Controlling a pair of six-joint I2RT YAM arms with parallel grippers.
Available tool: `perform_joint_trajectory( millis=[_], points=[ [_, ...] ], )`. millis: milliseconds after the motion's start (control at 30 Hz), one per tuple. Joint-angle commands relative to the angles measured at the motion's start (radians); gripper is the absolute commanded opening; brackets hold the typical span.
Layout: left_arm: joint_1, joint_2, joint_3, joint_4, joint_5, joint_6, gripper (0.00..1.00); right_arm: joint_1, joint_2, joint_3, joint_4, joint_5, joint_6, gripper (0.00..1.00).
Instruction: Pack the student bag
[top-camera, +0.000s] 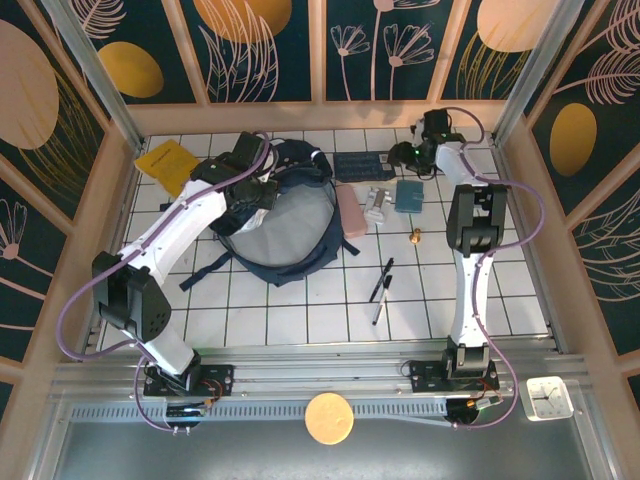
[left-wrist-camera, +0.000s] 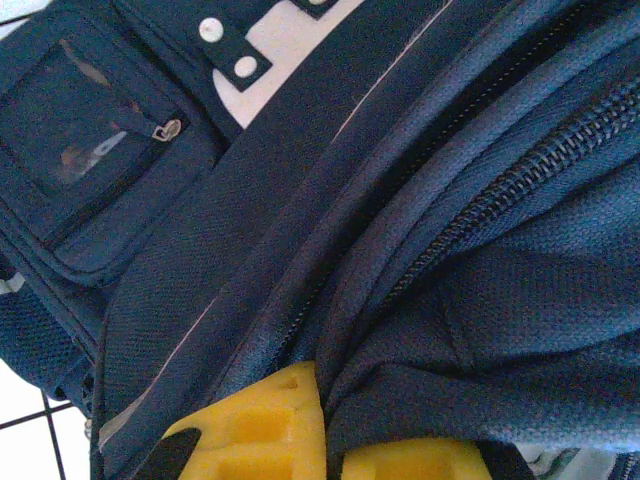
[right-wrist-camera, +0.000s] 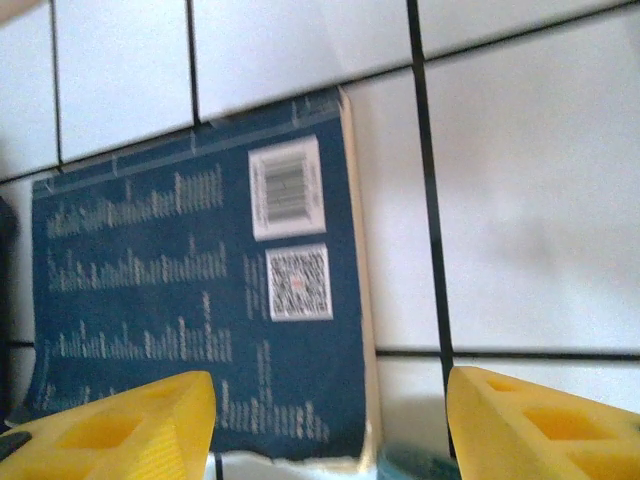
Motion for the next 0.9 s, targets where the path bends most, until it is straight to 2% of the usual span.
perform_joint_trajectory(
  millis=[0, 133, 367, 467, 533, 567, 733, 867],
  points=[
    [0.011, 0.003, -0.008, 0.019, -0.005, -0.030, 0.00, 0.018, 0.080, 0.086, -0.046, -0.003, -0.031, 0.62],
    [0.011, 0.007, -0.009, 0.020, -0.005, -0.029, 0.00, 0.043, 0.145, 0.157, -0.064, 0.015, -0.049, 0.57],
    [0.010, 0.001, -0.031, 0.015, -0.001, -0.017, 0.00, 0.085, 0.194, 0.175, -0.071, 0.091, -0.059, 0.45],
    [0.011, -0.004, -0.044, 0.016, 0.000, -0.009, 0.00, 0.096, 0.194, 0.153, -0.076, 0.138, -0.063, 0.32],
    [0.010, -0.007, -0.053, 0.019, 0.003, -0.006, 0.00, 0.100, 0.192, 0.144, -0.076, 0.155, -0.062, 0.07],
    [0.011, -0.008, -0.056, 0.021, 0.003, -0.005, 0.00, 0.102, 0.191, 0.142, -0.076, 0.166, -0.062, 0.01],
    [0.011, -0.019, -0.082, 0.033, 0.007, -0.007, 0.00, 0.102, 0.139, 0.089, -0.013, 0.200, -0.035, 0.00],
    [0.011, -0.028, -0.088, 0.035, 0.006, -0.007, 0.00, 0.098, 0.029, -0.010, 0.105, 0.130, 0.017, 0.00]
  ],
)
